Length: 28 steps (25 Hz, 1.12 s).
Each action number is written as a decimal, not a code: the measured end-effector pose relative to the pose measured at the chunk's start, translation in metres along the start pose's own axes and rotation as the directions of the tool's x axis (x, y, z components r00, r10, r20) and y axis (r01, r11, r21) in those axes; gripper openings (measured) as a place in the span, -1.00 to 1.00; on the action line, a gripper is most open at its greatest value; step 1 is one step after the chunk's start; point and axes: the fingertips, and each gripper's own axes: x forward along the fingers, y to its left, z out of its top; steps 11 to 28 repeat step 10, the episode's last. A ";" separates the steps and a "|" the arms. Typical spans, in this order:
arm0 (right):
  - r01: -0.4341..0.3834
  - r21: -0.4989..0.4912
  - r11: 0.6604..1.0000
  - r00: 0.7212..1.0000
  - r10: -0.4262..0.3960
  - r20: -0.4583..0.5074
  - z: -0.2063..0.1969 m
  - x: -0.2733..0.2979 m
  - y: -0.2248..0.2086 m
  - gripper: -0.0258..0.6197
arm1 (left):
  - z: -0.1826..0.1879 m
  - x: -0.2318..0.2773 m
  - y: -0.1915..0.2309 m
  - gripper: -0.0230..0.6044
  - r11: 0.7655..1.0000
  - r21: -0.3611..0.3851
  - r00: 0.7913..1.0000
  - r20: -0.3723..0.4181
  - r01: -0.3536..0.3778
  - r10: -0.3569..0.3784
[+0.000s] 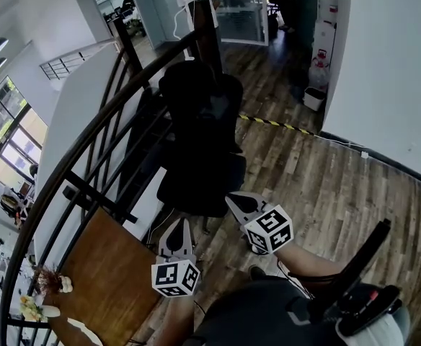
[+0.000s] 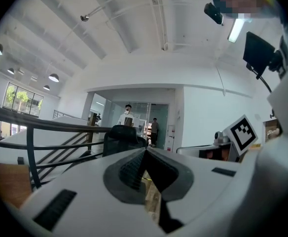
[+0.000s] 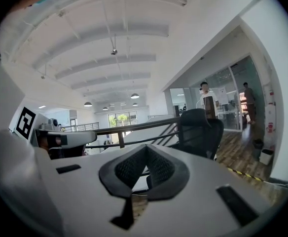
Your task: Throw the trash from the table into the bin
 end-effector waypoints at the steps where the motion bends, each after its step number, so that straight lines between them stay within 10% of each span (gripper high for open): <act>1: 0.002 -0.001 1.000 1.000 -0.002 0.001 0.000 0.000 0.000 -0.88 | 0.001 -0.001 0.001 -0.89 1.000 -0.002 1.000 0.003 -0.001 0.001; 28: 0.016 -0.012 1.000 1.000 -0.016 -0.006 -0.001 0.003 0.012 -0.88 | 0.006 -0.016 0.013 -0.89 1.000 -0.004 1.000 0.020 -0.011 0.011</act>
